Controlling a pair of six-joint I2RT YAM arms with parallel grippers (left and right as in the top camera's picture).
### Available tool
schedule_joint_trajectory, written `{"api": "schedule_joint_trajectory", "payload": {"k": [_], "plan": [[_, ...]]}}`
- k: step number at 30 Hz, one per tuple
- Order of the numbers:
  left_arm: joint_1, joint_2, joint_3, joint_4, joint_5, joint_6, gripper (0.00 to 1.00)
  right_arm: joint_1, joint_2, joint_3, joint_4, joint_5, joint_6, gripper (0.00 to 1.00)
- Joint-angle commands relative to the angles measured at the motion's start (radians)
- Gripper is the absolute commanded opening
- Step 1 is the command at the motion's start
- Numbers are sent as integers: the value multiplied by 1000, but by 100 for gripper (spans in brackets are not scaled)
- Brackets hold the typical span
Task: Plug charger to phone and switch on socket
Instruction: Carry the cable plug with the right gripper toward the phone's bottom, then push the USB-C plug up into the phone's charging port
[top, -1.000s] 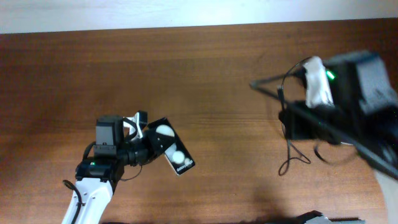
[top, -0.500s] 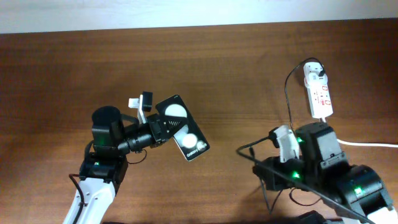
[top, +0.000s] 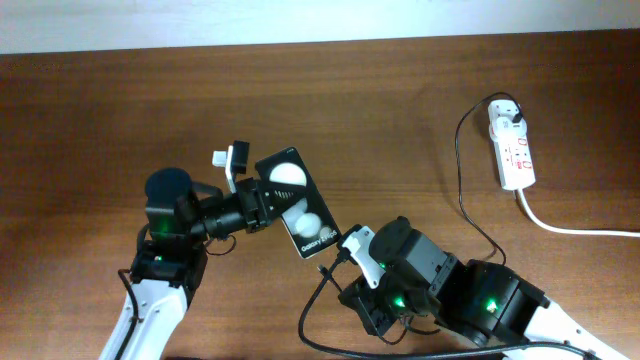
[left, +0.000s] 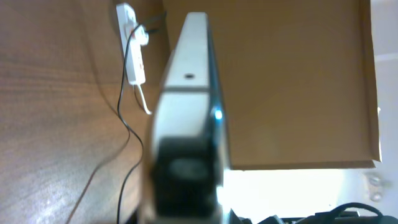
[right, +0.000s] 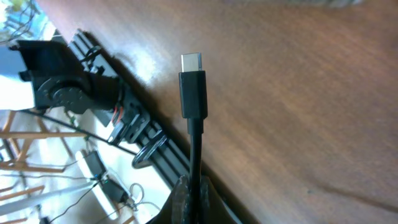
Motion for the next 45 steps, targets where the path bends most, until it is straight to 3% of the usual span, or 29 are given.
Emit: {"api": "schedule_joint_trajectory", "payload": {"k": [1, 13, 45], "plan": [[8, 60, 13, 14, 98, -5, 0, 8, -5, 0, 13, 68, 11, 4], [8, 95, 13, 47, 99, -33, 0, 7, -5, 1, 27, 162, 91, 4], [8, 95, 13, 47, 64, -99, 0, 8, -2, 0, 44, 86, 128, 4]]}}
